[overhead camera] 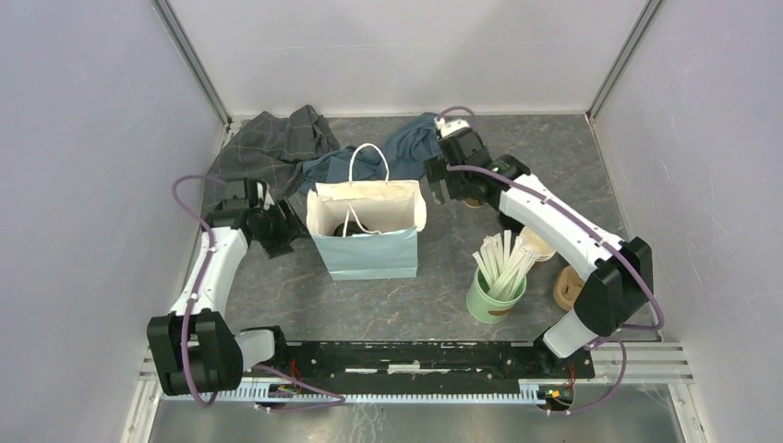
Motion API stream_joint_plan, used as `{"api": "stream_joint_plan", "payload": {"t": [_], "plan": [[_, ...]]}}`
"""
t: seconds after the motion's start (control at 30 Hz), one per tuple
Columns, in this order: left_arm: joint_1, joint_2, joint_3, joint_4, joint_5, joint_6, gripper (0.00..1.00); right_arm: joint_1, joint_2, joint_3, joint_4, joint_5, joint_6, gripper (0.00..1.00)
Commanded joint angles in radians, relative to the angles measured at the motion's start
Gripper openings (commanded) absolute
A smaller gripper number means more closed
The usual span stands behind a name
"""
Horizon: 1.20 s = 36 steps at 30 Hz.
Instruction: Pack the takeout coffee
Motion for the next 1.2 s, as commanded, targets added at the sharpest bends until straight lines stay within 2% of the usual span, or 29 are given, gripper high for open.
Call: {"api": "stream_joint_plan", "payload": {"t": [0.0, 0.13, 0.2, 0.3, 0.33, 0.6, 0.83, 1.17], "plan": [[-0.002, -0.010, 0.140, -0.038, -0.140, 0.138, 0.72, -0.077, 0.023, 0.123, -0.062, 0.070, -0.013, 0.98], [-0.001, -0.027, 0.171, -0.020, -0.129, 0.164, 0.80, -0.166, 0.071, 0.189, -0.050, 0.048, -0.018, 0.98], [-0.002, -0.051, 0.159, -0.006, -0.106, 0.166, 0.85, -0.240, 0.116, 0.231, -0.069, -0.024, -0.024, 0.98], [-0.002, -0.096, 0.150, -0.009, -0.122, 0.167, 0.99, -0.311, 0.181, 0.270, -0.094, -0.091, -0.049, 0.98], [-0.001, -0.112, 0.149, -0.011, -0.129, 0.170, 0.99, -0.323, 0.198, 0.280, -0.101, -0.108, -0.060, 0.98], [-0.011, -0.127, 0.128, -0.012, -0.127, 0.180, 1.00, -0.342, 0.253, 0.283, -0.074, -0.167, -0.067, 0.98], [-0.013, -0.130, 0.126, -0.013, -0.096, 0.189, 0.93, -0.343, 0.313, 0.318, -0.089, -0.143, -0.081, 0.96], [-0.013, -0.128, 0.129, -0.021, -0.097, 0.192, 0.92, -0.344, 0.344, 0.321, -0.073, -0.209, -0.105, 0.95]]}}
